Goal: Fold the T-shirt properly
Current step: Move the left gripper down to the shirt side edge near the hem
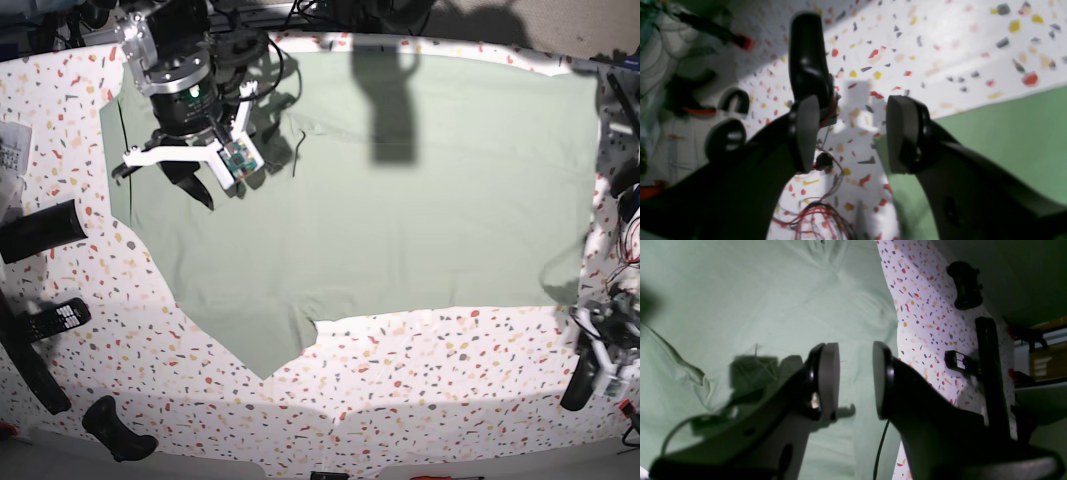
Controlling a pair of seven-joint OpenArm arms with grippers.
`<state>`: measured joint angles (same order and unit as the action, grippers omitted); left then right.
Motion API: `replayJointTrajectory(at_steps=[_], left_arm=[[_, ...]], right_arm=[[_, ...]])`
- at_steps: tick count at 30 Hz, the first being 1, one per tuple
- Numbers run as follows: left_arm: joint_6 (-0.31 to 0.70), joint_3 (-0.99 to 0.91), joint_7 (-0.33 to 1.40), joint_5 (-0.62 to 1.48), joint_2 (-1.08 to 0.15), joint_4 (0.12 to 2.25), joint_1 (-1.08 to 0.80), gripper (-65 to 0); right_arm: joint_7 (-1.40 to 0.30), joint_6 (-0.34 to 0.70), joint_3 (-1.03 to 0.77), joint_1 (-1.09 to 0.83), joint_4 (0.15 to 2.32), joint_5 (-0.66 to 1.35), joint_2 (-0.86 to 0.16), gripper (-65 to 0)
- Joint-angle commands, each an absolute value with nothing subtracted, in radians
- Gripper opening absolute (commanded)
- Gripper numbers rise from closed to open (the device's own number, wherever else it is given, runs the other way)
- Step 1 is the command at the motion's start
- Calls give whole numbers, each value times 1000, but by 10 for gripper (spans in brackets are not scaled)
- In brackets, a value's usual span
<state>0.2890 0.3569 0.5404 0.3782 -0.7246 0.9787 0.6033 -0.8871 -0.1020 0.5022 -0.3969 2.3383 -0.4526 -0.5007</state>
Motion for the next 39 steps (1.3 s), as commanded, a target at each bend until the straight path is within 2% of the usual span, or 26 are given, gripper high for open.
replayJointTrajectory(at_steps=[1, 8, 13, 18, 22, 25, 28, 33, 39], left_arm=[[308, 347, 510, 413, -742, 927, 662, -351], [427, 347, 413, 612, -700, 484, 773, -351], [496, 347, 413, 716, -641, 351, 756, -351], [482, 347, 327, 674, -595, 339, 756, -351], [340, 347, 230, 564, -579, 339, 756, -351], [295, 347, 184, 550, -581, 339, 756, -351], [305, 347, 190, 550, -581, 339, 753, -351], [395, 347, 234, 612, -582, 339, 711, -351], [389, 347, 185, 580, -585, 339, 678, -351]], right_arm=[[-873, -112, 498, -394, 2356, -472, -507, -483], [-881, -112, 498, -394, 2356, -472, -507, -483], [-907, -112, 498, -398, 2356, -477, -506, -483], [-925, -111, 498, -401, 2356, -519, -506, -483], [-959, -111, 498, -402, 2356, -551, -506, -483], [-961, -111, 498, -402, 2356, -551, -492, -483], [-961, -112, 498, -402, 2356, -550, -452, -483], [-970, -111, 498, -402, 2356, -550, -388, -483], [-995, -111, 498, -402, 2356, -547, -353, -483]])
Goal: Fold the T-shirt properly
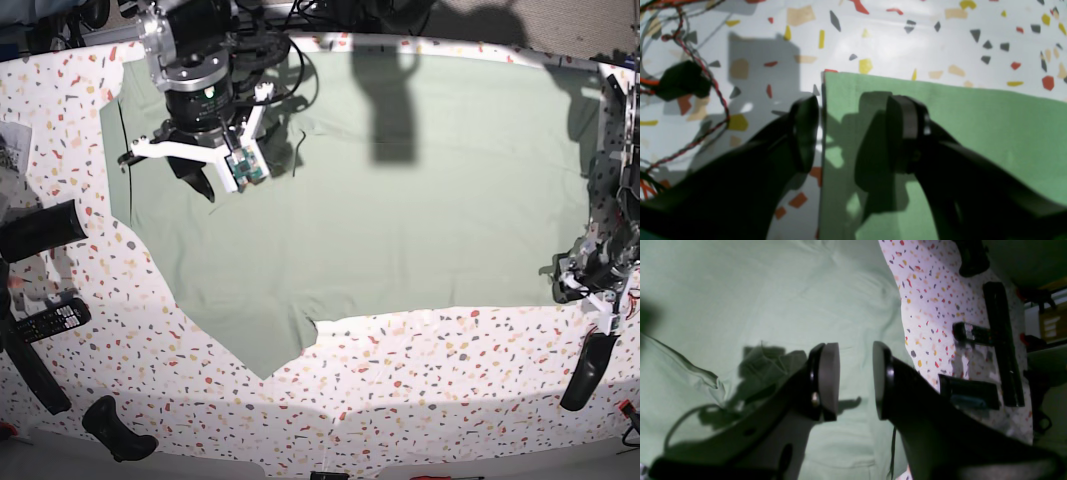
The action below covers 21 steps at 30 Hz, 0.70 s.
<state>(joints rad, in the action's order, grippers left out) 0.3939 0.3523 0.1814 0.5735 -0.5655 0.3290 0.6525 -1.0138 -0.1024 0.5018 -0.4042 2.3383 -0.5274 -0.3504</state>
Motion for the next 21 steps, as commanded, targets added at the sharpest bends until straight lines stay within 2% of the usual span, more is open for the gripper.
replayJointTrajectory(at_steps=[1, 4, 12, 14, 17, 21], left_arm=[[373, 347, 172, 563, -586, 339, 680, -351], [305, 347, 128, 550, -596, 339, 684, -351], [307, 347, 126, 550, -599, 339, 679, -351], [331, 347, 126, 550, -596, 339, 679, -351], [426, 347, 142, 551, -596, 339, 678, -351], [423, 347, 148, 551, -600, 339, 679, -351]], right_arm=[[-1005, -111, 498, -402, 2356, -548, -352, -483], [-1020, -111, 498, -403, 2356, -547, -352, -483], [-1022, -109, 498, -402, 2356, -547, -337, -483], [-1022, -109, 498, -402, 2356, -547, -338, -483], [-1022, -109, 498, -402, 2356, -548, -337, -483], [-1023, -109, 498, -402, 2356, -548, -337, -483]])
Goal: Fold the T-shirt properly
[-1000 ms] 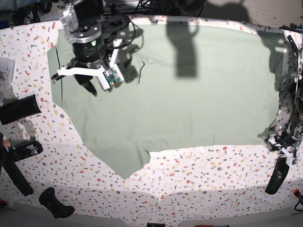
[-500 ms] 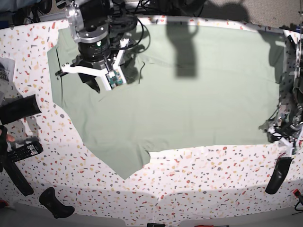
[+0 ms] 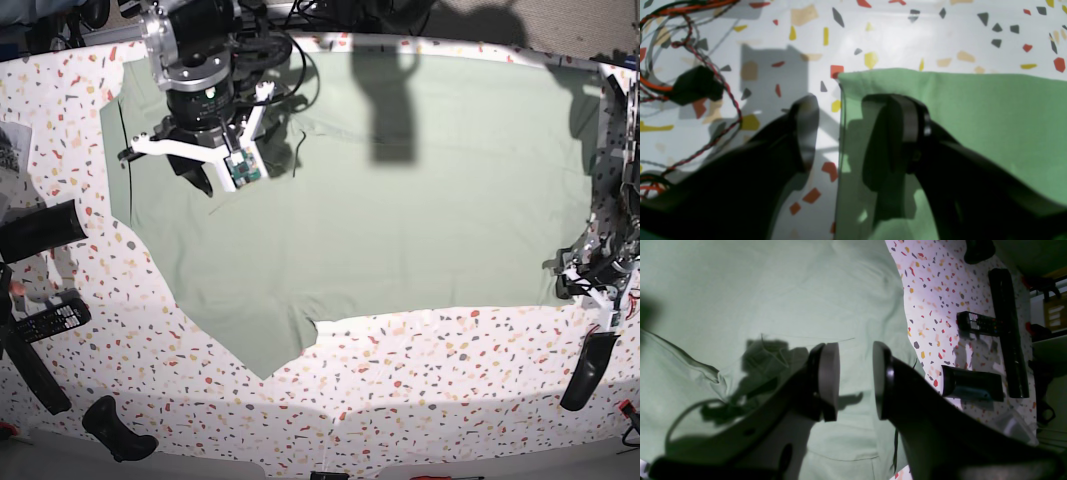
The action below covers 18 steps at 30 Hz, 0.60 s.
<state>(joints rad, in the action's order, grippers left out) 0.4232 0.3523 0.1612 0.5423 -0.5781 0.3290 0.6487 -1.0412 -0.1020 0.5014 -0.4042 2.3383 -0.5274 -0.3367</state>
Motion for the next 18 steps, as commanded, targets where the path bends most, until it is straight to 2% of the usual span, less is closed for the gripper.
replayJointTrajectory(at_steps=[1, 18], left_arm=[[424, 347, 148, 551, -601, 339, 679, -351], [427, 347, 71, 550, -574, 340, 664, -358]], right_arm=[[-1023, -109, 498, -402, 2356, -548, -337, -483], [-1022, -110, 498, -402, 2356, -547, -338, -483]])
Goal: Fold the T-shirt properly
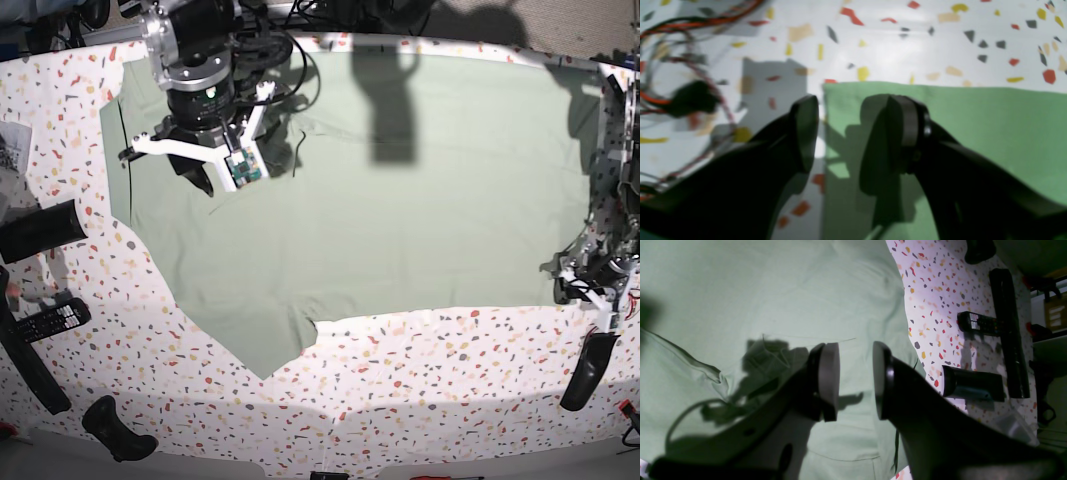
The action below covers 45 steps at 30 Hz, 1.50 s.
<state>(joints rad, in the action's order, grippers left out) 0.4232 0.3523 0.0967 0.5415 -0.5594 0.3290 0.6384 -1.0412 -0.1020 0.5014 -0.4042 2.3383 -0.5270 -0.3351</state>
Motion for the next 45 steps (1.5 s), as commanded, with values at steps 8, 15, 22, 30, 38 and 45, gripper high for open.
replayJointTrajectory(at_steps=[8, 15, 22, 30, 38, 45], left_arm=[[389, 347, 59, 551, -517, 340, 632, -358], [390, 347, 107, 572, -517, 340, 634, -361], [390, 347, 70, 565, -527, 340, 635, -650], [389, 347, 56, 566, -548, 340, 635, -650], [389, 347, 51, 566, -564, 340, 635, -650], [389, 347, 28, 566, -563, 343, 635, -650]], right_arm=[[-1030, -110, 498, -402, 2356, -547, -338, -483], [-1030, -110, 498, -402, 2356, -547, -338, -483], [-1029, -110, 498, -402, 2356, -547, -338, -483], [-1008, -110, 498, -387, 2356, -543, -338, -483], [-1015, -108, 422, -237, 2310, -356, -338, -483], [-974, -44, 289, -51, 2052, -216, -309, -483]])
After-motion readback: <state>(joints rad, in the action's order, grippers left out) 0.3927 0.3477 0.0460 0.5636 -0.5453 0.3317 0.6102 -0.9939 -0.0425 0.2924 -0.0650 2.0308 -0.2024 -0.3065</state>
